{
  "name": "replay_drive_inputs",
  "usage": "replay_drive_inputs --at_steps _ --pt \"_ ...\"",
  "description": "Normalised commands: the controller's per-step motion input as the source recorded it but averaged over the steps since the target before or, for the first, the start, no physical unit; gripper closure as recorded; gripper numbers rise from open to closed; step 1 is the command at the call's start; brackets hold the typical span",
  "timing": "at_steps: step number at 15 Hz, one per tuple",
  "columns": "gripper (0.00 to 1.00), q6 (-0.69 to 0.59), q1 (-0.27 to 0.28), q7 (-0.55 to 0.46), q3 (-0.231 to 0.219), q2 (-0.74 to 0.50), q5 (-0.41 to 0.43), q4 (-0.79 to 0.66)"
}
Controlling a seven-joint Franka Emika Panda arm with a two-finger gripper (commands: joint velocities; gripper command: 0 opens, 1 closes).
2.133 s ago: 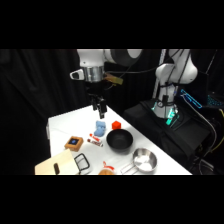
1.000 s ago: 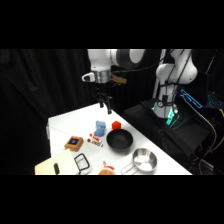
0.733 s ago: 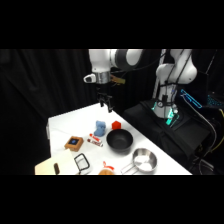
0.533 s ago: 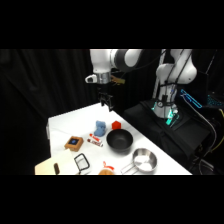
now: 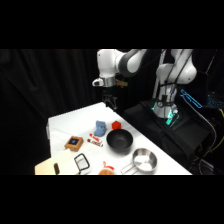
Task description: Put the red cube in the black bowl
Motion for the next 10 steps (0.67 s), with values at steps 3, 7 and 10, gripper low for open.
replay_drive_inputs --at_steps 3,7,10 --pt "0.00 0.45 -0.054 -0.20 -0.048 -0.10 0.065 -0.30" --pt "0.00 0.47 -0.041 -0.14 -0.028 -0.02 0.051 -0.23" --pt "0.00 0.40 -0.032 -0.17 -0.016 0.06 0.095 -0.16"
